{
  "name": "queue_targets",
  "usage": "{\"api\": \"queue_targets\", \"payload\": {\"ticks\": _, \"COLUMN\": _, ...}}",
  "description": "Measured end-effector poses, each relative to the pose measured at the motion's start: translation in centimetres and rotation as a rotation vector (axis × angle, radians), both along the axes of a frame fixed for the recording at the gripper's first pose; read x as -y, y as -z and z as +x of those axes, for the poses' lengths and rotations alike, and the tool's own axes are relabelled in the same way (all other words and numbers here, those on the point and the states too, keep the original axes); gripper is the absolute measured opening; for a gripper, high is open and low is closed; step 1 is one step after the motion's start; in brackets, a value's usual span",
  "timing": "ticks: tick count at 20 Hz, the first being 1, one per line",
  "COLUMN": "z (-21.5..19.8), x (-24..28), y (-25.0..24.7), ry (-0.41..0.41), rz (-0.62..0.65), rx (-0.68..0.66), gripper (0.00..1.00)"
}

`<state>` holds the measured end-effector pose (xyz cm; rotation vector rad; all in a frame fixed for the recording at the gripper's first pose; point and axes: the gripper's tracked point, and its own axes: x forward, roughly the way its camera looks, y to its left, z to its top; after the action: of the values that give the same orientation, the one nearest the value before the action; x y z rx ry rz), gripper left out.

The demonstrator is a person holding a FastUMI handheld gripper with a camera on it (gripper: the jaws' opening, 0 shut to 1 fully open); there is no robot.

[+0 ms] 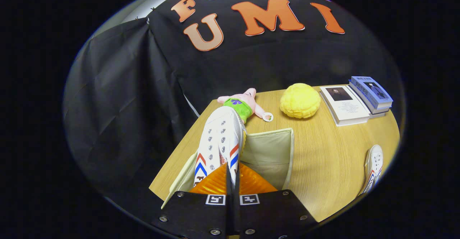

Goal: Open the storage box then place both shoes into the box .Put the left shoe in first, then the right shoe, with the right side of both shoes facing outward in a uniform manner.

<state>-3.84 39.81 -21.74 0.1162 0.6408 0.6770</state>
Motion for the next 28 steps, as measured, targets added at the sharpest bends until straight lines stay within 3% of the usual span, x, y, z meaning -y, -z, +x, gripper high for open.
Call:
{"api": "queue_targets", "payload": {"ticks": 13, "z": -3.6, "x": -0.3, "y": 2.0, "ry": 0.051, "rz": 0.021, "rx": -0.130, "gripper": 0.00}}
{"api": "queue_targets", "payload": {"ticks": 16, "z": -4.3, "x": -1.2, "y": 4.0, "ry": 0.046, "rz": -0.020, "rx": -0.229, "gripper": 0.03}}
{"api": "queue_targets", "payload": {"ticks": 17, "z": -4.8, "x": -1.6, "y": 3.8, "ry": 0.030, "rz": -0.022, "rx": -0.239, "gripper": 0.17}}
{"api": "queue_targets", "payload": {"ticks": 20, "z": -4.7, "x": -1.9, "y": 2.0, "ry": 0.009, "rz": 0.016, "rx": -0.184, "gripper": 0.83}}
{"api": "queue_targets", "payload": {"ticks": 21, "z": -4.3, "x": -1.4, "y": 1.7, "ry": 0.008, "rz": -0.009, "rx": -0.157, "gripper": 0.95}}
{"api": "queue_targets", "payload": {"ticks": 28, "z": -1.3, "x": 2.8, "y": -0.9, "ry": 0.088, "rz": -0.014, "rx": -0.062, "gripper": 0.98}}
